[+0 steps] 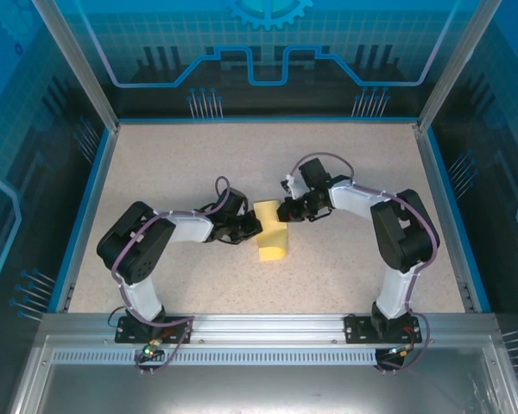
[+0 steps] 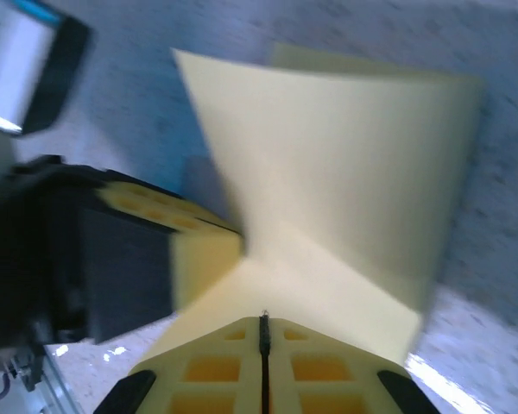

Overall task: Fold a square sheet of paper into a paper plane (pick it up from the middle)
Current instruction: Fold the square sheet of paper in half at the center of the table.

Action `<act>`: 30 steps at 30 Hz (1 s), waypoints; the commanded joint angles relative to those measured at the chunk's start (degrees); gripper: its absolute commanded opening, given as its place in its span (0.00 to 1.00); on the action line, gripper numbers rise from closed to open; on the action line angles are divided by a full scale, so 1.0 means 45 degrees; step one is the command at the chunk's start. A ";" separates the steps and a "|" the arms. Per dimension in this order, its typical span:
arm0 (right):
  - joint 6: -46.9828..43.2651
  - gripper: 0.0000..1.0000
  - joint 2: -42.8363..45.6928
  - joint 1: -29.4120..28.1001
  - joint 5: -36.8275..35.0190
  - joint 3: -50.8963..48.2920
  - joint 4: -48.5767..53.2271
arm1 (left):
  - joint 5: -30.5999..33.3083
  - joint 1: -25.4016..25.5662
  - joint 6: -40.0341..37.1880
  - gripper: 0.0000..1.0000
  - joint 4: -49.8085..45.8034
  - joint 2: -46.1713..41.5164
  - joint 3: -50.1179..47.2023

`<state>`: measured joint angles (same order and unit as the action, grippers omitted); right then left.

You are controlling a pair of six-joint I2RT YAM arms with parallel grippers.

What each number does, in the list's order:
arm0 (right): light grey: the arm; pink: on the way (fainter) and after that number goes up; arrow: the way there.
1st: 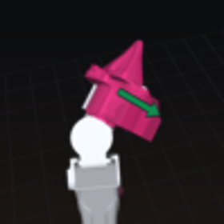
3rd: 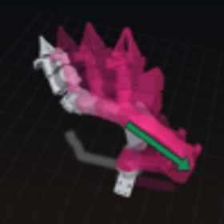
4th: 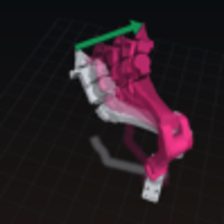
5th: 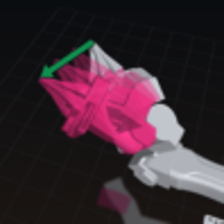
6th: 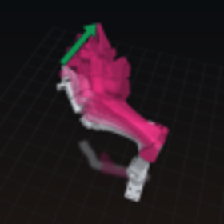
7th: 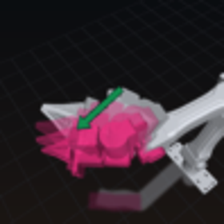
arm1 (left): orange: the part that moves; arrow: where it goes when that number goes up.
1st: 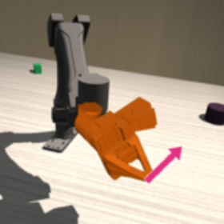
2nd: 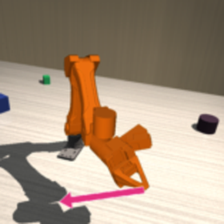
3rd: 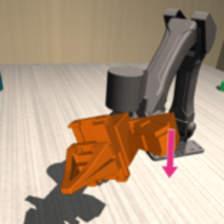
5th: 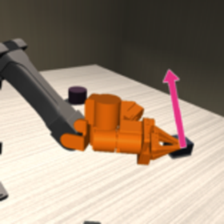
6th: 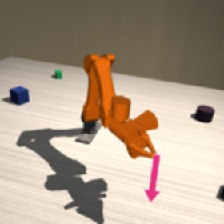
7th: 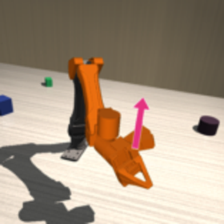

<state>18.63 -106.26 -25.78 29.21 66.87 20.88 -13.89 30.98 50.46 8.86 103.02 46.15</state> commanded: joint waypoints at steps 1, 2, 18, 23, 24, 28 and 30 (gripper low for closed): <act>0.0144 0.09 -0.0721 -0.0544 0.0327 0.0927 0.0161 | 0.1368 0.0062 -0.0455 0.00 -0.3083 0.1193 -0.0665; 0.0154 0.09 -0.1143 -0.0632 0.0335 0.1187 0.0317 | 0.1368 0.0064 -0.0468 0.00 -0.3103 0.1208 -0.0656; 0.0717 0.09 -0.2713 0.1121 0.0791 0.0534 -0.0909 | 0.1332 0.0058 -0.0445 0.00 -0.3552 0.1274 -0.0737; 0.0966 0.09 -0.2844 0.1994 0.0750 0.0315 -0.1322 | 0.1374 0.0055 -0.0167 0.00 -0.3291 0.1343 -0.1045; 0.1037 0.09 -0.2811 0.2071 0.0754 0.0344 -0.1397 | 0.1368 0.0050 -0.0167 0.00 -0.3279 0.1363 -0.1039; 0.1181 0.10 -0.1888 0.2129 0.0353 0.0578 -0.1477 | 0.1386 0.0068 -0.0217 0.00 -0.3425 0.1401 -0.0948; 0.1210 0.10 -0.1230 0.2079 0.0766 0.0510 -0.1784 | 0.1414 0.0055 -0.0225 0.00 -0.3509 0.1432 -0.0885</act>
<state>23.22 -116.33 -16.82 33.01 69.21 15.22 -13.91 31.03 49.58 8.29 103.22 46.30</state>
